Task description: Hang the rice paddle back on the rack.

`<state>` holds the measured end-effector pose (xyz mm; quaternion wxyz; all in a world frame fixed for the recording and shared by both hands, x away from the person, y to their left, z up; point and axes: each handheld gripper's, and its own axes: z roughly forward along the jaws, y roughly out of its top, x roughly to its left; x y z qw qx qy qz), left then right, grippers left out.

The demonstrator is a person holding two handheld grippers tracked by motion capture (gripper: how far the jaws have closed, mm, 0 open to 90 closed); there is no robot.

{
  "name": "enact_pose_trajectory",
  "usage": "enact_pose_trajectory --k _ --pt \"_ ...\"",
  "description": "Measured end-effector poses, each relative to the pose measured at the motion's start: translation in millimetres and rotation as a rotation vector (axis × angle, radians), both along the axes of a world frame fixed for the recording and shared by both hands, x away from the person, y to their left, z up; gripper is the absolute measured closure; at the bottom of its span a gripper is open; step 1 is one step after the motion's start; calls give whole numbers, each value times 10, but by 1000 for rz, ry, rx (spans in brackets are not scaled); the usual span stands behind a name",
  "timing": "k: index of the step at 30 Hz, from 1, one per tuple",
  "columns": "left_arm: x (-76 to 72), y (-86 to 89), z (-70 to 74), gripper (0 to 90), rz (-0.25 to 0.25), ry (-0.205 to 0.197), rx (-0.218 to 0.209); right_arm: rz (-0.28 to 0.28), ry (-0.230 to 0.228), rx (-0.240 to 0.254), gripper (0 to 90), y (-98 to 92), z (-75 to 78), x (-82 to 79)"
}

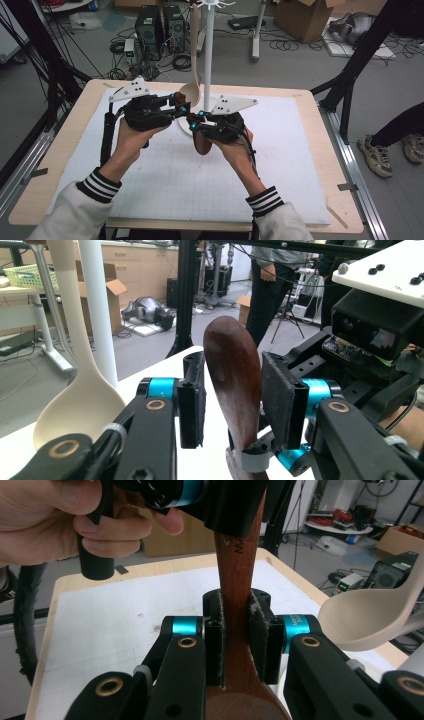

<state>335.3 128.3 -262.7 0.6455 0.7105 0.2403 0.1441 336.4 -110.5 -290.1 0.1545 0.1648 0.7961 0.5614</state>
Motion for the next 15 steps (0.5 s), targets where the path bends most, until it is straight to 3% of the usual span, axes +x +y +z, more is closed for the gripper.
enact_pose_trajectory --k 15 --pt "-7 -45 35 710 31 51 -35 -34 -27 11 790 -3 -2 -11"
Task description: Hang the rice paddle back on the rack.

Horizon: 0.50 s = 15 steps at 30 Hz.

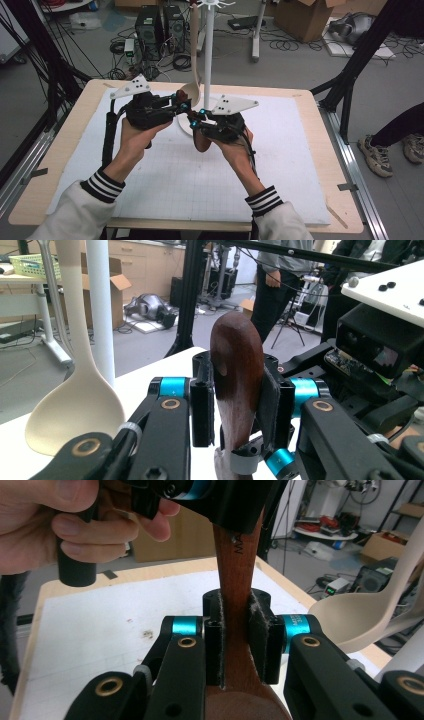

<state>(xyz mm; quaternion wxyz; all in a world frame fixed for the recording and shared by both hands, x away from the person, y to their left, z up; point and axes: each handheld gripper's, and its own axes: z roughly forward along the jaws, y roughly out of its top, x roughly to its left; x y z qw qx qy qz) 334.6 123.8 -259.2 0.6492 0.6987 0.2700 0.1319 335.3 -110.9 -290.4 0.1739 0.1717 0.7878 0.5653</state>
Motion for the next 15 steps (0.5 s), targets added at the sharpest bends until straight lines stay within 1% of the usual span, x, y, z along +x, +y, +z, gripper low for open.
enact_pose_trajectory --k 1,2,4,9,12,15 --pt "-2 -3 2 712 1 1 -3 -3 -9 1 790 0 0 4" --pt "-6 -7 5 715 2 0 -4 0 -4 4 789 0 0 2" --pt "-11 -11 8 718 4 -5 -3 -1 -13 3 788 2 0 -1" --pt "-34 -34 14 728 12 -20 8 -3 -23 0 785 8 -2 3" --pt "-46 -43 17 732 14 -36 16 -2 -30 1 782 9 -4 6" --pt "-53 -48 17 736 10 -44 17 9 -24 7 776 8 -6 11"
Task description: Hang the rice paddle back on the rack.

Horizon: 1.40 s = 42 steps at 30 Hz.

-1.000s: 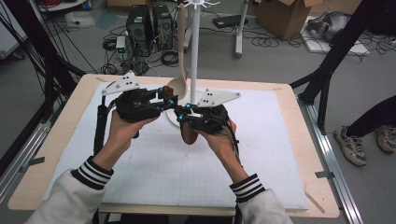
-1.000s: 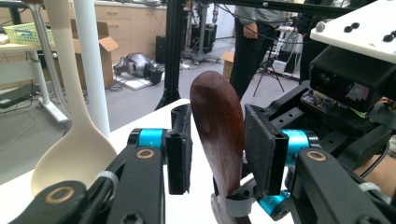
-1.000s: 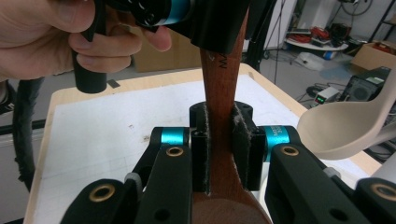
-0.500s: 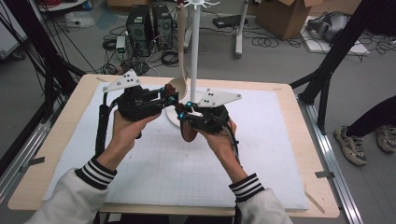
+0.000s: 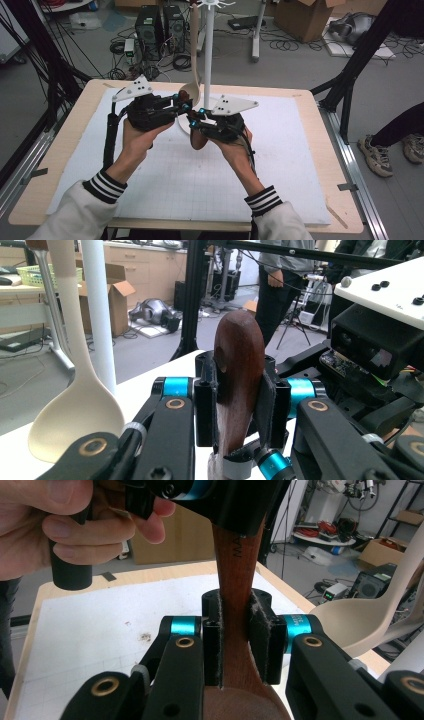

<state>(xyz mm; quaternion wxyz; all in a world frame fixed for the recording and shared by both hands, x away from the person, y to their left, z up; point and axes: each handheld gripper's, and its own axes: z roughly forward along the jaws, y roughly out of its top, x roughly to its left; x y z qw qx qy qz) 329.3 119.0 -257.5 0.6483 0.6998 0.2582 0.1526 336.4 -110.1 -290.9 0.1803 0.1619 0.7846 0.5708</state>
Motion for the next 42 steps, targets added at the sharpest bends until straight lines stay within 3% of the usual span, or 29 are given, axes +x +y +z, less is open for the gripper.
enact_pose_trajectory --k 3,10,12,17,24,31,37,42 --pt "-3 -4 -1 740 -7 -9 6 9 8 3 761 2 -3 2" --pt "0 11 3 750 -19 -18 10 -4 16 9 487 -13 -20 25" --pt "4 24 3 752 -29 -21 9 18 26 26 391 -36 -21 38" --pt "16 60 9 756 -63 -31 12 92 42 4 208 -51 -34 59" --pt "26 95 10 761 -118 -45 16 176 23 3 155 -70 4 59" --pt "64 148 3 764 -210 -48 16 254 18 30 150 -135 30 63" --pt "95 176 6 766 -268 -55 8 305 10 22 149 -155 21 65" --pt "106 181 7 767 -314 -68 26 339 12 18 147 -158 23 88"
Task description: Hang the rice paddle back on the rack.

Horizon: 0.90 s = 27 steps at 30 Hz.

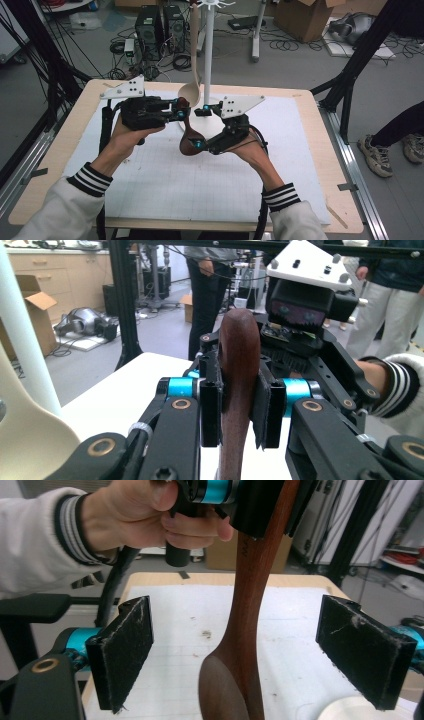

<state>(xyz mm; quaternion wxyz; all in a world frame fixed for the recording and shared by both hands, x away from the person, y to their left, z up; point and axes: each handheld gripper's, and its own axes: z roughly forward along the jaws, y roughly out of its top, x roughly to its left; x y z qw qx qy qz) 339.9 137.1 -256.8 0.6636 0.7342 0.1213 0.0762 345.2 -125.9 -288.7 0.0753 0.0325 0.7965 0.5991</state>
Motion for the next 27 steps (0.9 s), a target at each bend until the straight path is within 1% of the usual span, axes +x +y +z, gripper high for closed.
enact_pose_trajectory --k 1,3,4,6,7,9,10,12,13,14,15,16,17,19,20,22,24,25,27 --pt "5 -2 -1 768 -11 1 -2 -2 -6 -2 148 -1 6 0" --pt "15 -4 -2 768 -33 6 -6 22 4 -2 148 0 16 4" --pt "20 -2 -3 768 -45 4 -6 22 -4 -9 148 1 23 6" --pt "27 -6 -9 769 -70 2 -8 34 -5 -12 149 1 28 10" --pt "23 -14 -12 769 -79 2 -5 32 -4 -13 151 0 28 10" --pt "23 -21 -17 769 -96 -5 10 48 1 -9 167 -4 22 20" --pt "22 -23 -18 769 -101 -4 10 50 2 -13 171 -3 19 21" --pt "28 -27 -19 769 -116 0 -6 61 5 -14 207 0 14 31" --pt "31 -27 -17 769 -126 1 -13 62 10 -18 208 2 14 25" --pt "26 -32 -15 770 -126 1 -18 66 7 -12 226 11 13 27" --pt "25 -36 -11 770 -128 -2 -13 70 11 -10 257 11 15 26" --pt "25 -41 -7 770 -130 -2 -13 73 8 -11 267 10 16 22" --pt "23 -42 -4 770 -132 -4 -16 79 5 -5 282 15 15 27" --pt "19 -39 5 770 -136 -8 -19 84 14 -1 333 10 10 25" --pt "19 -39 8 770 -139 -8 -21 87 15 2 338 8 7 25" --pt "15 -42 10 770 -142 -6 -27 83 16 5 376 8 6 30" --pt "15 -48 8 770 -146 -10 -30 91 34 19 412 4 6 24" --pt "15 -49 7 770 -146 -12 -30 89 31 23 434 4 8 28" --pt "12 -54 8 770 -150 -11 -35 94 46 27 478 1 3 25"
